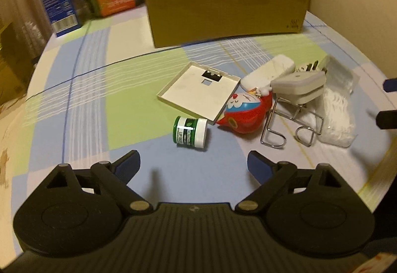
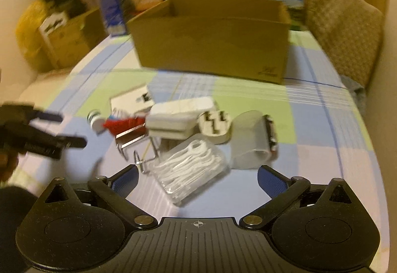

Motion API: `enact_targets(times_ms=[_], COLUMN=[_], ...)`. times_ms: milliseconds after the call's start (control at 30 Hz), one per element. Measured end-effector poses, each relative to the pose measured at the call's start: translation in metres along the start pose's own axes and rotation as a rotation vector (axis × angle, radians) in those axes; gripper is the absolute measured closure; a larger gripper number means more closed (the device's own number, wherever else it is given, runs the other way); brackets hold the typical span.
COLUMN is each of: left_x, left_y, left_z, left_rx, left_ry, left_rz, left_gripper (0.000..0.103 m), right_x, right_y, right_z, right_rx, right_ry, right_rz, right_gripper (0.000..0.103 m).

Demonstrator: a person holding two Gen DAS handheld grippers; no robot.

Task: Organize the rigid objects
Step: 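Grasp the green lip balm jar with left tool while right tool grasps the floss-pick box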

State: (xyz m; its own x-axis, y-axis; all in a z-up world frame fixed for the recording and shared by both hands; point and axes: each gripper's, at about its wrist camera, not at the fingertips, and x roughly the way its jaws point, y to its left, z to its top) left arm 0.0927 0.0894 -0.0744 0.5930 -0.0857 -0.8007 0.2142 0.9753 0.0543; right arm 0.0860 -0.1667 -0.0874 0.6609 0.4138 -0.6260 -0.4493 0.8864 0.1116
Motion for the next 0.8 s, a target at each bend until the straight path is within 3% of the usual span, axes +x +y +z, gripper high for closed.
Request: enact_targets(times_ms=[200, 400, 433, 567, 800], left_x=[0.016, 0.027, 0.029, 0.033, 0.019], left_y=[0.002, 0.007, 0.007, 0.008, 0.013], left_z=[0.002, 0.006, 0.007, 0.01, 0.007], left_rx=[0.057, 0.067, 0.068, 0.065, 0.017], left_ry=[-0.024, -0.034, -0.033, -0.03, -0.028], left_rz=[-0.01, -0.013, -0.015, -0.019, -0.024], left_gripper=[0.02, 0.036, 0.04, 0.075, 0.076], right_x=[0.027, 0.043, 0.044, 0.05, 0.062], right_y=[0.008, 0.012, 0.012, 0.009, 0.019], right_z=[-0.004, -0.001, 0.0, 0.004, 0.009], right_rx=[-0.158, -0.258, -0.26, -0.271, -0.404], right_ry=[0.041, 0.043, 0.045, 0.052, 0.07], right_rz=[0.014, 0.026, 0.027, 0.04, 0.083], right_gripper=[0.012, 0.012, 0.012, 0.012, 0.012])
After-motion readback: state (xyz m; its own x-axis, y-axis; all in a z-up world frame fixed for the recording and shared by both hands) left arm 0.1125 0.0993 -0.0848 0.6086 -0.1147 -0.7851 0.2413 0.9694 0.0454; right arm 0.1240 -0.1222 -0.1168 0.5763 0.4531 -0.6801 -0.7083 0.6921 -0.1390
